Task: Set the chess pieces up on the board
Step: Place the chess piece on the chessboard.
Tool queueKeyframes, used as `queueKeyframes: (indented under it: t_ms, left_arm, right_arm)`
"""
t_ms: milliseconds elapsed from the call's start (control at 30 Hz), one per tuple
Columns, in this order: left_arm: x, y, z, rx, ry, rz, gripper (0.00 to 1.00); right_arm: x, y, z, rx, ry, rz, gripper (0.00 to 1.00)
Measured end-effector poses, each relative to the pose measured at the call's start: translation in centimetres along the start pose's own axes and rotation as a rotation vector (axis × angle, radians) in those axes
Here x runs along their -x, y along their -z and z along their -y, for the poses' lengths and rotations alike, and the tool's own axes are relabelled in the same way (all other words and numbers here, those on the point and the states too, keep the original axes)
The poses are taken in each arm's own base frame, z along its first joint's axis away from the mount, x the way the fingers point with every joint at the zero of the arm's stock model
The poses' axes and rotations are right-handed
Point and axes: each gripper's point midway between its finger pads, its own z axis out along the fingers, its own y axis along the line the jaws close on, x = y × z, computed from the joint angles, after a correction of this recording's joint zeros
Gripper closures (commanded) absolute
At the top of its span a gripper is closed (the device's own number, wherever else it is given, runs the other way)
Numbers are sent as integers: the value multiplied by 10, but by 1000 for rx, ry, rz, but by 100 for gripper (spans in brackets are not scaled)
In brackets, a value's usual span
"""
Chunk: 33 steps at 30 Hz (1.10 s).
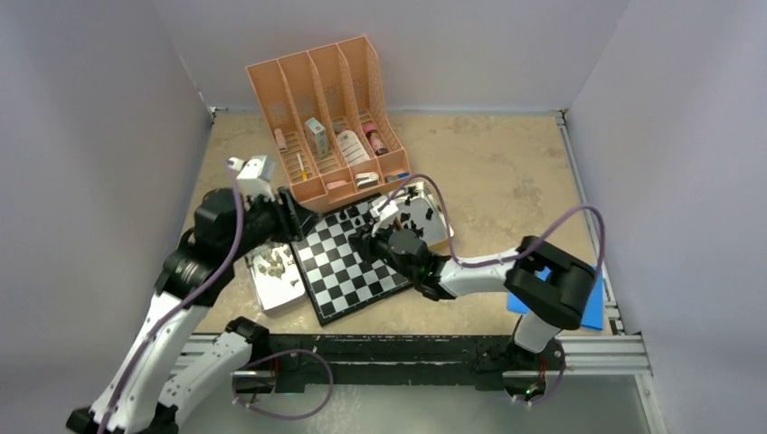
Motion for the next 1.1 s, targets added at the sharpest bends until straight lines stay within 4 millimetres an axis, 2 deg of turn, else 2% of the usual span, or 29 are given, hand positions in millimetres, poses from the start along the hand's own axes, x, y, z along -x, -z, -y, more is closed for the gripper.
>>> queueKeyframes:
  t_ms: [133,267,467,800,1000,1100]
  left_arm:
    - [7,30,-14,65,-45,139,55]
    - [8,43,-28,117,-65,216,55]
    - [-2,42,-47,181,-76,229,55]
    - [3,48,-50,203,-85,265,55]
    - [4,48,-51,208,-86,268,54]
    - [4,48,-51,209,-87,268,54]
  right_arm:
    - [-10,-26,-3,-3,-2,-5,80]
    - [-19,-48,-4,-6,6,-11,80]
    - [-23,-79,-5,-21,43,1,79]
    - [-29,-117,-10,-16,89,16,80]
    - [-43,-123,-6,-24,104,-11,78]
    - [-43,-122,-6,-27,106,-20,75]
